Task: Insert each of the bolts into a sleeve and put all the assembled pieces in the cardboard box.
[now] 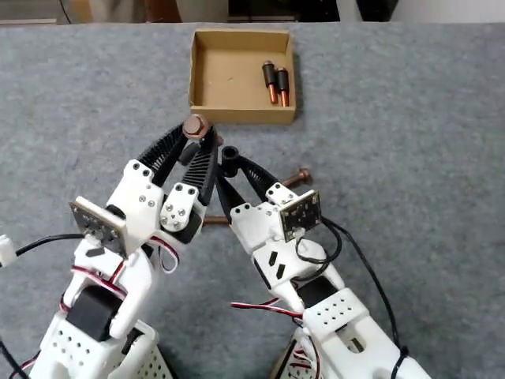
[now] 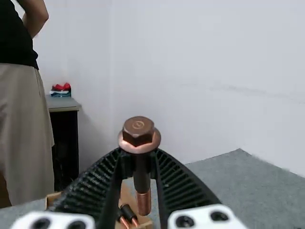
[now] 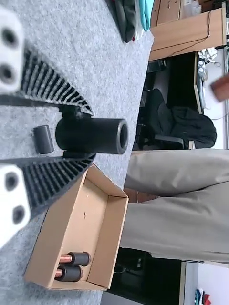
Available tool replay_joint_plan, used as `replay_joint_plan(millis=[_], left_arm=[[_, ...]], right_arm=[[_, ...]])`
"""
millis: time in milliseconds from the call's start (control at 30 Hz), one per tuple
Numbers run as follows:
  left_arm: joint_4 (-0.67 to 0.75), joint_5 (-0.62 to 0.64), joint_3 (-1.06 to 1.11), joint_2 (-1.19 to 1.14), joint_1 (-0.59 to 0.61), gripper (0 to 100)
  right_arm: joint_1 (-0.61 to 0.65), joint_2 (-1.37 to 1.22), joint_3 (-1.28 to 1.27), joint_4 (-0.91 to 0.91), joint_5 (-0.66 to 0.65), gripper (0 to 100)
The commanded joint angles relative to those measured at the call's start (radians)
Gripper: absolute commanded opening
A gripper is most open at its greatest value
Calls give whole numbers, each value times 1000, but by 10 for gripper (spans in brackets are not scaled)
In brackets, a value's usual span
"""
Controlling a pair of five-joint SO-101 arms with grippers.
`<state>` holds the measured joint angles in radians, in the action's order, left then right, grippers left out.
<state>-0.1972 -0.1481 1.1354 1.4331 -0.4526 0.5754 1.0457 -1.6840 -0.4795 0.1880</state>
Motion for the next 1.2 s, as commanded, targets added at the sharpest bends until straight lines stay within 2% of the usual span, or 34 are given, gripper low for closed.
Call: replay_joint_plan(millis=[0, 133, 233, 467, 767, 1067, 1167], left_arm=[[-12, 8, -66, -88, -5, 20], [-170, 9, -190, -188, -5, 19], [-219, 9, -227, -197, 2, 19], [-216, 11, -235, -225, 31, 19], [-86, 64, -164, -265, 57, 19], [-94, 64, -161, -285, 55, 20], [-164, 64, -198, -278, 52, 20]], right_arm=[[31, 22, 1, 2, -25, 1], [36, 22, 1, 2, -54, 1], [36, 22, 1, 2, -58, 1], [38, 22, 1, 2, -58, 1], [38, 22, 1, 2, -58, 1], [38, 22, 1, 2, -58, 1], [38, 22, 1, 2, -58, 1]])
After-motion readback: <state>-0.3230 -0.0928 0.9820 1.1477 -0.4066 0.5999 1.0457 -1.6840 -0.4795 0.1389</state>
